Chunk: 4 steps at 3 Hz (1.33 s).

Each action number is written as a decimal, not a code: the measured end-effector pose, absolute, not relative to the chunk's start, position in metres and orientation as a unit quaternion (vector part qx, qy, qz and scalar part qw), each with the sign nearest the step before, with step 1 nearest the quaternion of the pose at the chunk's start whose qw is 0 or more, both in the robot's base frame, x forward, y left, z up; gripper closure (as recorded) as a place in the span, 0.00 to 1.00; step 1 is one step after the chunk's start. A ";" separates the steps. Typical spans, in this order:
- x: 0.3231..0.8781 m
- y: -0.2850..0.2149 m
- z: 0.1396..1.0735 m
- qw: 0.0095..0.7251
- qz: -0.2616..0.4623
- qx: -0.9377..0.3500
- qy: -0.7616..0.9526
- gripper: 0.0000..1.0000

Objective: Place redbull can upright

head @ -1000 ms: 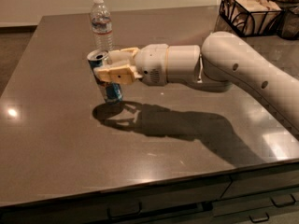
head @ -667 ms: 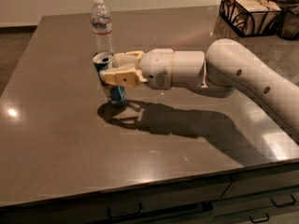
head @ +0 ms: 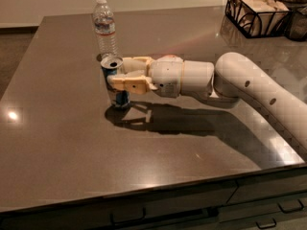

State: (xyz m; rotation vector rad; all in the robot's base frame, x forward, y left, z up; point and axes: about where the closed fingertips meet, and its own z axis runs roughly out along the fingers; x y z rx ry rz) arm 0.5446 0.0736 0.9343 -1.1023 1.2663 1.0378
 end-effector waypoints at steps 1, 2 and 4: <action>0.544 0.071 0.929 0.554 0.449 -0.468 0.522 0.53; 0.543 0.071 0.925 0.552 0.450 -0.472 0.519 0.30; 0.542 0.074 0.926 0.550 0.452 -0.475 0.517 0.00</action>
Offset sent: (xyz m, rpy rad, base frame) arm 0.0004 -0.0094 -0.0146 0.0170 -0.0136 0.0363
